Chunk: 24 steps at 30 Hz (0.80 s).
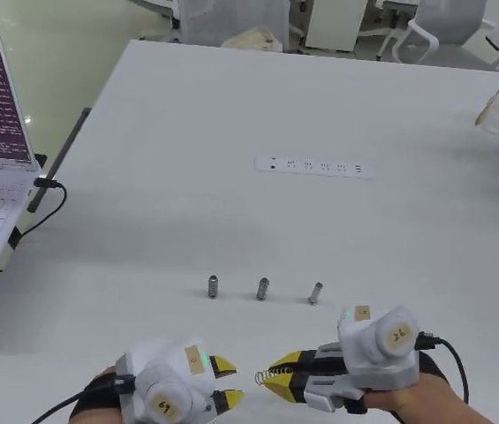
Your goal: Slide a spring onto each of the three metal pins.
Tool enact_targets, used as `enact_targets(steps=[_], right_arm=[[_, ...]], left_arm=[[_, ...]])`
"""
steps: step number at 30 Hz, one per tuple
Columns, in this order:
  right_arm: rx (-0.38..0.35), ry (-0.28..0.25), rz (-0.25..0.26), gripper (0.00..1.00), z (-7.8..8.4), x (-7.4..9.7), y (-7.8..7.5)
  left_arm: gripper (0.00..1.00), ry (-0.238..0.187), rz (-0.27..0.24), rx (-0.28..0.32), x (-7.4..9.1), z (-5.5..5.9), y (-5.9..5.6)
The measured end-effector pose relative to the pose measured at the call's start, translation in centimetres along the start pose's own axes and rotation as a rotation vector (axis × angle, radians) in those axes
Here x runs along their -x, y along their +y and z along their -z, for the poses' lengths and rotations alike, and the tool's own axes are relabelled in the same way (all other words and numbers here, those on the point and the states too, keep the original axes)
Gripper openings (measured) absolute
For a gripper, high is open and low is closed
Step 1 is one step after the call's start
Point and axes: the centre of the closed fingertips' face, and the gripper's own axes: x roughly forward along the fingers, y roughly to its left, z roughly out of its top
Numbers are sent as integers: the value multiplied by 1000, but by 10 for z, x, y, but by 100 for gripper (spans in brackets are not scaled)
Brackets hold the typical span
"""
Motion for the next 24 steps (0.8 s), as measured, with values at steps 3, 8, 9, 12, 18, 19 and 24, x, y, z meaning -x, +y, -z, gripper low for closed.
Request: enact_targets(steps=[3,8,9,12,18,19,24], right_arm=[[-6,0,9,9,3,2,-2],[-18,0,28,9,7,7,-6],[-20,0,30,9,8,8,-6],[-28,3,43,9,11,10,-10],[-44,4,64,9,16,16,-16],[-46,3,67,9,16,17,-16],[-54,15,85,9,20,20,-20]], left_arm=[[8,-9,-9,19,1,-1,3],[9,-32,-7,72,3,-3,5],[9,-34,-7,76,3,-2,6],[10,-36,-12,87,4,-1,7],[11,-49,-24,115,8,-1,10],[12,-50,-24,120,8,0,11],[14,-57,-37,140,12,0,14]])
